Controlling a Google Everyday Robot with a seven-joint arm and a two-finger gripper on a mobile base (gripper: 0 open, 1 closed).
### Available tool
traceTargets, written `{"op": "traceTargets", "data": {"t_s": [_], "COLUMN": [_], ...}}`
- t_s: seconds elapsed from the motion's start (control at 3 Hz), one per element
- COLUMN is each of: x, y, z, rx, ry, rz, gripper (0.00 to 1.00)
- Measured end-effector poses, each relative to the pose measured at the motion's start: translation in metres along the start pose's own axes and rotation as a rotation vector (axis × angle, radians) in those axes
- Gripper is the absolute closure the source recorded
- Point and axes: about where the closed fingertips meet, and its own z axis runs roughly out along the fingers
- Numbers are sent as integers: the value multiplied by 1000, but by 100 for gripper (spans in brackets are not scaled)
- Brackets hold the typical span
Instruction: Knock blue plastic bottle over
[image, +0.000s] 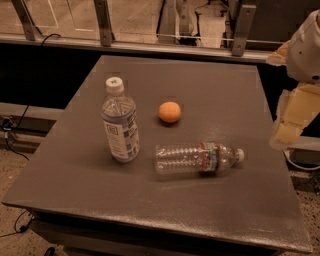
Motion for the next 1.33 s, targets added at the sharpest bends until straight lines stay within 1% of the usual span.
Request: {"op": "traceTargets", "data": {"t_s": [0.33, 0.67, 1.0, 1.33], "x": [0, -32, -80, -119], "y": [0, 10, 27, 45], "z": [0, 9, 15, 3], "rx": [0, -4, 11, 124], "ry": [0, 29, -16, -69], "rz": [0, -69, -141, -159], "gripper": [0, 0, 0, 0]}}
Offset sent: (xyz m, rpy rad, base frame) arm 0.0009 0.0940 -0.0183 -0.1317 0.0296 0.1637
